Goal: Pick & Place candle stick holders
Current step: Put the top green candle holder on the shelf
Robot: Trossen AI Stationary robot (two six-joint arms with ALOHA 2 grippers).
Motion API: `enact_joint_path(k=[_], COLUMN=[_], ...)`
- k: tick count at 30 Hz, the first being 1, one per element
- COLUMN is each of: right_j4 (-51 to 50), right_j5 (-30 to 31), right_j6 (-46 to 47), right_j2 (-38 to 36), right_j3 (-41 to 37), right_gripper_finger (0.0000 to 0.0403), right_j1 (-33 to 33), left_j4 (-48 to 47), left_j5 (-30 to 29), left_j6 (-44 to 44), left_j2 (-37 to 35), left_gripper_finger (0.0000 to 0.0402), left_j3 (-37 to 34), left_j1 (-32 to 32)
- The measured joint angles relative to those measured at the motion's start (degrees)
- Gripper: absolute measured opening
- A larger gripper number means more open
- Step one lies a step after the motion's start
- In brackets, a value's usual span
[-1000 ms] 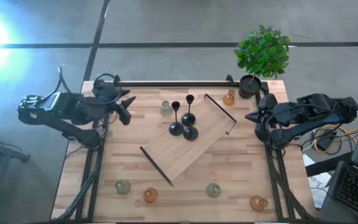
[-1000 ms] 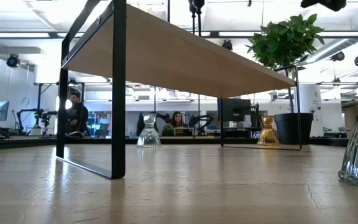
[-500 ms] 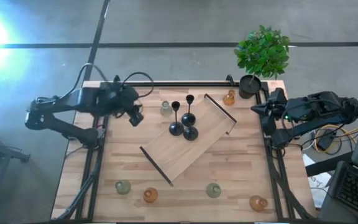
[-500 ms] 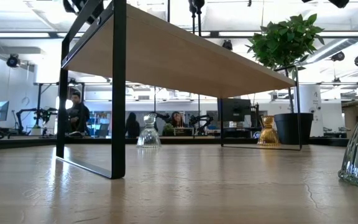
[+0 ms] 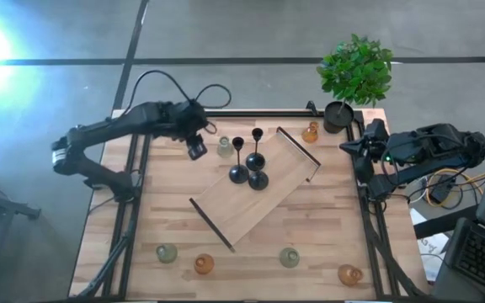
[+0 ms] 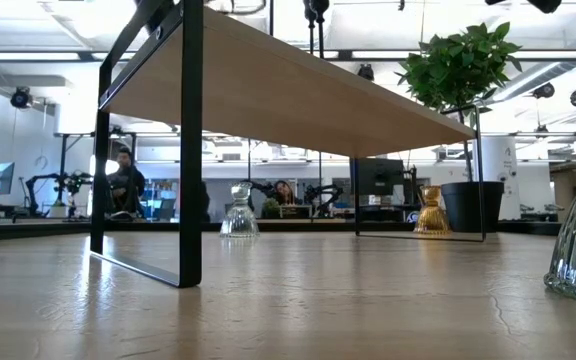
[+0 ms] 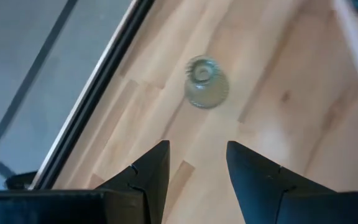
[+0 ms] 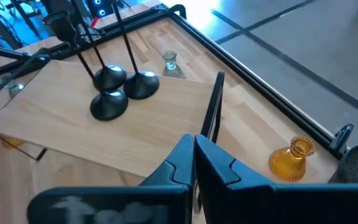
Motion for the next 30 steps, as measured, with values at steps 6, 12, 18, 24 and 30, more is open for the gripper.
enact_joint_path(k=[6,12,18,24,30], right_j4=[-0.1,-0.1,-0.1,0.0,-0.1], right_j5=[0.0,0.0,-0.1,-0.1,-0.2], right_j6=[0.0,0.0,0.0,0.0,0.2], right_j2=[0.0,0.0,0.1,0.0,0.0], right_j3=[-0.3,-0.4,-0.4,-0.6,-1.4], right_gripper_finger=[0.0008,0.0008,0.0008,0.0008,0.0008], right_j1=[0.0,0.0,0.0,0.0,0.0], left_j4=[4.3,9.8,9.8,12.4,14.2], left_j5=[2.7,12.9,15.6,18.4,20.7], left_j6=[-5.0,-19.1,-23.6,-25.8,-27.3], left_j2=[2.4,5.5,11.0,16.9,20.1], left_gripper_finger=[0.0163,0.0163,0.0163,0.0163,0.0163], left_j3=[0.0,0.0,0.0,0.0,0.0], left_j1=[5.9,11.8,14.2,14.6,14.6])
